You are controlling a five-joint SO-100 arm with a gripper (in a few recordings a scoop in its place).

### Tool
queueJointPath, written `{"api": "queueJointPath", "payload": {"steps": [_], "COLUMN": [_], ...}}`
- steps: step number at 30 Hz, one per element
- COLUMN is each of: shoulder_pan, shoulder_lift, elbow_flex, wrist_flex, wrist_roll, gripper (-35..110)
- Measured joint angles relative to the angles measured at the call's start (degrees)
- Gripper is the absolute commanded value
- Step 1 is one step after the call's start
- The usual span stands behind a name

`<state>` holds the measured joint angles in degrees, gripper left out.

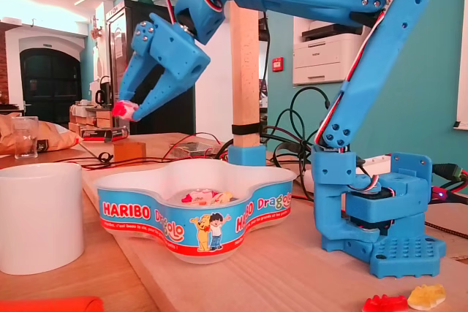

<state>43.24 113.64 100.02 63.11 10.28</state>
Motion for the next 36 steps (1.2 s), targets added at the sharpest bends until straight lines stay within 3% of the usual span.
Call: {"api": "queueJointPath", "payload": {"steps": [11, 23, 36], "shoulder_pan": [0.00, -0.79, -6.15], "shoulder_lift": [-19.34, -20.13, -34.01], "elbow_flex": [-8.17, -14.94, -25.84], "wrist_flex": [-13.89, -13.18, -15.21], "wrist_roll": [2.37, 3.43, 3.60], "gripper": [4, 4, 4]}}
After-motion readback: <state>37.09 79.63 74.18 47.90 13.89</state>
